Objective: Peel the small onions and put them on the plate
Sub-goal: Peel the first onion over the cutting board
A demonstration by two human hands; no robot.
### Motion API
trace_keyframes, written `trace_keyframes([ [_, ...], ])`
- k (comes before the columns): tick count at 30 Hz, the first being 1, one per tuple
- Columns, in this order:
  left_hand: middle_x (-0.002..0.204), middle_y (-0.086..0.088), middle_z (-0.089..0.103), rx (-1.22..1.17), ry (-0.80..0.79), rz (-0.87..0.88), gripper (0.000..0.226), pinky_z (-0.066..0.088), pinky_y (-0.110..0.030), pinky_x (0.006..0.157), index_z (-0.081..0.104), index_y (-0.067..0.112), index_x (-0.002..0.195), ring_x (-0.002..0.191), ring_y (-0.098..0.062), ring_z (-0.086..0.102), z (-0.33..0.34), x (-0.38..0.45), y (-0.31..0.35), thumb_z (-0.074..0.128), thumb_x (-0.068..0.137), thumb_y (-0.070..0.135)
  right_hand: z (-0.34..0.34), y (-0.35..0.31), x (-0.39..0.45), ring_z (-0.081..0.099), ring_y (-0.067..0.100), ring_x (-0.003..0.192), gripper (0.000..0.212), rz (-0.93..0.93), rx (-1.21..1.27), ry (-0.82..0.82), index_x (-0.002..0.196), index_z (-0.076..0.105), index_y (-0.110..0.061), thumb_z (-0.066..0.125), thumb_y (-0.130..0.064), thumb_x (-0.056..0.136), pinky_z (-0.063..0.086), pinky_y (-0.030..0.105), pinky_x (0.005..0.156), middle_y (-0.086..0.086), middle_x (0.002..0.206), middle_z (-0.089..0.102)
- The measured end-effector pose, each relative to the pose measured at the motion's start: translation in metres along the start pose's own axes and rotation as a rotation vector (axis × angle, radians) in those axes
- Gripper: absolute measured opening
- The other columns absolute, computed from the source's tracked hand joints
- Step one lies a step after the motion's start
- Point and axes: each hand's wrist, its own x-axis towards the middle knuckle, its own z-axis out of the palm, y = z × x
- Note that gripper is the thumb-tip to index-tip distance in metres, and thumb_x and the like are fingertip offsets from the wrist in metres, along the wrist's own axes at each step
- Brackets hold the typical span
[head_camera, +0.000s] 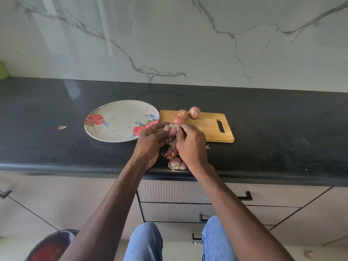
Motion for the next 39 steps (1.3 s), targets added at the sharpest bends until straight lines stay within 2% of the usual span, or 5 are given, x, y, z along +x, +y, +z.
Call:
trace_keyframes([
  [9,0.092,-0.010,0.074,-0.028,-0.063,-0.042,0.014,0.060,-0.026,0.081,0.064,0.002,0.110,0.085,-0.016,0.071,0.004,-0.005,0.005,0.055,0.099,0.001,-0.004,-0.001,0.000,0.066,0.018,0.072,0.007,0.089,0.027,0.037,0.096,0.072,-0.001,0.067,-0.003,0.092,0.058,0.036,0.064,0.009,0.085,0.073],
  [14,0.094,-0.010,0.075,0.014,-0.063,-0.010,0.018,0.059,-0.028,0.082,0.072,0.006,0.098,0.087,-0.018,0.072,0.008,-0.012,0.007,0.072,0.081,0.012,-0.005,-0.004,0.000,0.069,0.020,0.080,0.012,0.105,0.027,0.021,0.103,0.072,0.000,0.065,-0.003,0.094,0.058,0.030,0.071,0.010,0.092,0.074],
  [23,0.099,-0.013,0.075,0.032,-0.017,-0.022,0.018,0.059,-0.035,0.091,0.069,0.005,0.110,0.096,-0.024,0.071,0.004,-0.006,0.004,0.054,0.100,0.003,-0.005,-0.001,0.001,0.070,0.021,0.089,0.015,0.177,0.022,0.030,0.103,0.071,-0.002,0.058,0.000,0.096,0.058,0.032,0.078,0.008,0.097,0.074],
  [29,0.103,-0.011,0.076,-0.031,-0.011,-0.029,0.032,0.060,-0.032,0.087,0.067,0.006,0.110,0.098,-0.022,0.072,0.005,-0.005,0.004,0.071,0.079,0.011,-0.011,0.003,0.003,0.069,0.010,0.094,0.016,0.310,0.114,0.062,0.108,0.074,-0.006,0.063,-0.005,0.096,0.045,0.002,0.075,0.003,0.103,0.076],
  [39,0.100,-0.010,0.076,-0.062,0.077,0.009,0.019,0.057,-0.031,0.090,0.069,0.006,0.106,0.093,-0.020,0.071,0.002,-0.002,0.001,0.064,0.090,-0.003,-0.002,0.005,-0.002,0.062,0.022,0.091,0.017,0.127,-0.248,-0.035,0.093,0.078,-0.006,0.074,0.002,0.079,0.056,0.041,0.079,0.004,0.097,0.074],
])
